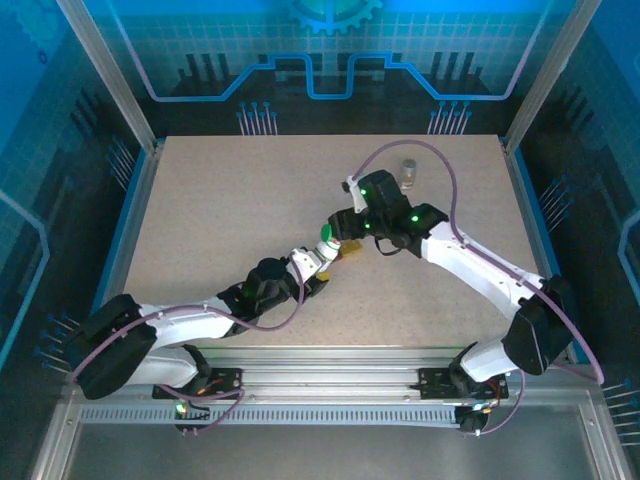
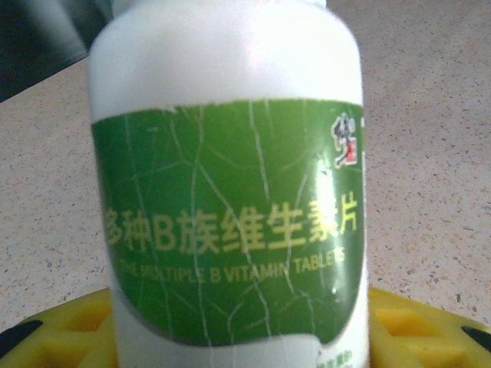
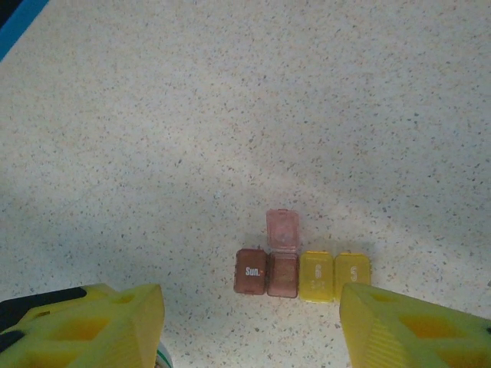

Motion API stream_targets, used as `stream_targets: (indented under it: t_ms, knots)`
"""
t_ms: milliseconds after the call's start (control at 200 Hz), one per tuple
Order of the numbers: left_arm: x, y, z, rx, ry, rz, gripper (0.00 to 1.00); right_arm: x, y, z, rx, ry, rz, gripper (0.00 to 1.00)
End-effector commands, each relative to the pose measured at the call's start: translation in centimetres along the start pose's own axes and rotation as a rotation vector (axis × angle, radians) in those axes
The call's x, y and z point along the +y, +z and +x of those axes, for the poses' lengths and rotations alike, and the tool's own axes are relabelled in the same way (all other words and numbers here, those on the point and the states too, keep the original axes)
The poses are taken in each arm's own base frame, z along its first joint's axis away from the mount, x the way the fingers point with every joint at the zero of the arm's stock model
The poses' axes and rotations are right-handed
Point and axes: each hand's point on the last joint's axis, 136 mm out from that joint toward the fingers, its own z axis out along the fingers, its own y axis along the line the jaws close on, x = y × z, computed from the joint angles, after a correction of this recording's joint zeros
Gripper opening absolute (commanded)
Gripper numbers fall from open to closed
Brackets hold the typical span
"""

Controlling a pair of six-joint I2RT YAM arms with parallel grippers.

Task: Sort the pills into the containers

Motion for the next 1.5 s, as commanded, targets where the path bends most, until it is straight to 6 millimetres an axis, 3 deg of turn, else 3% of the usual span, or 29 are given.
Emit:
stream_targets:
  t_ms: [0,290,395,545,570,881,1181,1496]
  knots:
    - [0.2,-0.6,-0.3,-0.019,-0.005,-0.019,0.00,-0.6,-1.3,-0.6,-0.030,0.016,-0.016,0.64]
    - [0.7,-0.4,0.7,0.038,-0.009,-0.047,0.00,-6.3,-1.7,0.7,-0.071,0.102,0.086,0.64]
    - [0.8,0.2,1.2,0.094,-0.001,-0.054,0.00,-7.1,-2.2,1.3,-0.107,0.128,0.078,0.65]
    - [1.0,0.9,2.2,0.173,0.005,-0.053,0.00,-6.6,-3.3,1.4,-0.214,0.099,0.028,0.65]
    - [1.0,1.1,2.4,0.187,0.006,-0.051,0.00,-6.5,-3.0,2.3,-0.218,0.090,0.015,0.65]
    - [1.6,2.7,3.6,0.343,-0.034,-0.002,0.00,-4.4,-3.6,4.0,-0.382,0.031,-0.151,0.70]
    - [1.0,3.5,4.5,0.523,-0.062,0.050,0.00,-5.1,-3.2,5.0,-0.411,0.086,-0.165,0.71]
    - [2.2,3.4,5.4,0.686,0.087,0.063,0.00,-6.0,-4.3,5.1,-0.450,0.134,-0.155,0.72]
